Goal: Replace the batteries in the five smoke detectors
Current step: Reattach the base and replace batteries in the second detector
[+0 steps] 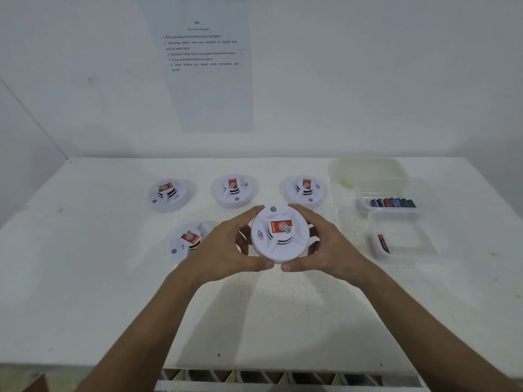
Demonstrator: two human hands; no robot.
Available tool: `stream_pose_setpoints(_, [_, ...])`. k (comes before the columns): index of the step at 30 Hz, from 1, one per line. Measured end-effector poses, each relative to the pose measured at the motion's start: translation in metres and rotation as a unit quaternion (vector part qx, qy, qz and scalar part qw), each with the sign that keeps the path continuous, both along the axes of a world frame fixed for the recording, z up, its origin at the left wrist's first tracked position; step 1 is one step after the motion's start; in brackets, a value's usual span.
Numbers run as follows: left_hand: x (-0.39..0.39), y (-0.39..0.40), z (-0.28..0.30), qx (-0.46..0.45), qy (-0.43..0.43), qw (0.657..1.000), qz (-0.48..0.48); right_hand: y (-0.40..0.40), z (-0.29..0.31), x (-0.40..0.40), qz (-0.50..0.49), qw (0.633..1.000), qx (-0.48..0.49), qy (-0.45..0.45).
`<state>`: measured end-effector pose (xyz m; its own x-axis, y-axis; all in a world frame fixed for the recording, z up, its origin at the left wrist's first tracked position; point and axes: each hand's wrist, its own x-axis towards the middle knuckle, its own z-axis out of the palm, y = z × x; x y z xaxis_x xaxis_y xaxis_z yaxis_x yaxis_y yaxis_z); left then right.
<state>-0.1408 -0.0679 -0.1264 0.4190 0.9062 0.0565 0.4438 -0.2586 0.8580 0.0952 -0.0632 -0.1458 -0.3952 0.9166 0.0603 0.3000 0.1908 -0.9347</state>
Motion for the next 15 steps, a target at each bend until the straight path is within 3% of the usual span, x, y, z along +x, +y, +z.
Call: stream_pose_setpoints(15, [-0.001,0.015,-0.021,-0.003,0.013,1.0,0.011,0.015,-0.015,-0.005,-0.017,0.999,-0.001,-0.049])
